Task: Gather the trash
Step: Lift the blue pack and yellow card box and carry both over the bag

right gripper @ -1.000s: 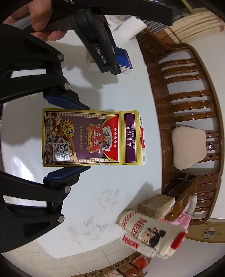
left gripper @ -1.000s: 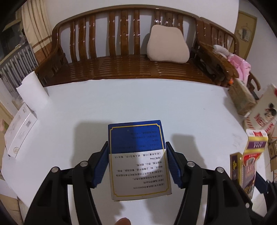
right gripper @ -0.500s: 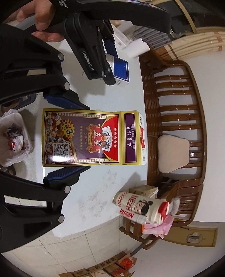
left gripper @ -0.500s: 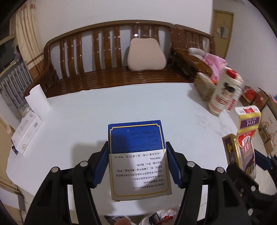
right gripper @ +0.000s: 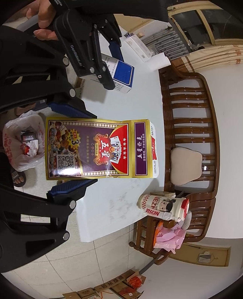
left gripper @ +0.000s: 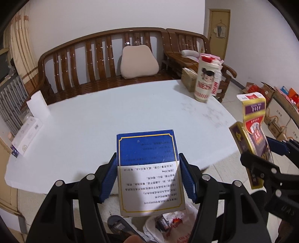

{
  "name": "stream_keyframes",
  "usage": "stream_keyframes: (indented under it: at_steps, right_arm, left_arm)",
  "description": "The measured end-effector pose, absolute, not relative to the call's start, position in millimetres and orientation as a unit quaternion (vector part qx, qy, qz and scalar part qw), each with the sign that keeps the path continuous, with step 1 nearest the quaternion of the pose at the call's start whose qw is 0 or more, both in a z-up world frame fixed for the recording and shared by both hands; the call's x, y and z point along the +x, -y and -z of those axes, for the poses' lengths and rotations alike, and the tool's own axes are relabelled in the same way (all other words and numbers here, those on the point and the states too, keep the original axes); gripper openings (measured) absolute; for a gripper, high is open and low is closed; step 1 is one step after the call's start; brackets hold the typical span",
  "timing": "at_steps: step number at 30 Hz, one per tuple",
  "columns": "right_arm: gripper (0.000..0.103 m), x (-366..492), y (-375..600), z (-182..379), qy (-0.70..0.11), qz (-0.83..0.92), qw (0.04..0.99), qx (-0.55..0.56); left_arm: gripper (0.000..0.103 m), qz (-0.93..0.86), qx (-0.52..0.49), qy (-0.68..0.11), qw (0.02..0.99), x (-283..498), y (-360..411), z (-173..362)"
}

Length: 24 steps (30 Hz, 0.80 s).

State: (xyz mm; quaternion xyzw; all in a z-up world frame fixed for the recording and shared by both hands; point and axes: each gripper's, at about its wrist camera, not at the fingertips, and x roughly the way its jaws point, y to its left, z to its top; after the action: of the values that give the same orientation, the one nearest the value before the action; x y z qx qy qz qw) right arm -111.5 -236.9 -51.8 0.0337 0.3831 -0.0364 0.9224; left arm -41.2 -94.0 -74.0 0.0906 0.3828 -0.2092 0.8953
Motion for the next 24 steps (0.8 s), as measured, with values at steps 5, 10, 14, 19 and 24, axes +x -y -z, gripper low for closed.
stream_keyframes:
  at_steps: [5, 10, 14, 19, 24]
  right_arm:
    - [0.058, -135, 236, 62, -0.388, 0.031, 0.921, 0.030]
    - [0.058, -155, 234, 73, -0.394, 0.025, 0.918, 0.027]
    - [0.058, -161, 235, 94, -0.414, 0.020, 0.910, 0.027]
    - [0.058, -161, 236, 145, -0.466, 0.015, 0.884, 0.033]
    - [0.058, -154, 236, 199, -0.511, 0.015, 0.859, 0.046]
  left_arm:
    - [0.060, 0.215, 0.081, -0.391, 0.892, -66, 88, 87]
    - [0.060, 0.223, 0.073, -0.415, 0.879, -87, 82, 110]
    - [0.060, 0.226, 0.070, -0.444, 0.864, -102, 84, 141]
    - [0.060, 0.219, 0.063, -0.483, 0.846, -109, 89, 189]
    - [0.060, 0.204, 0.064, -0.526, 0.823, -109, 94, 245]
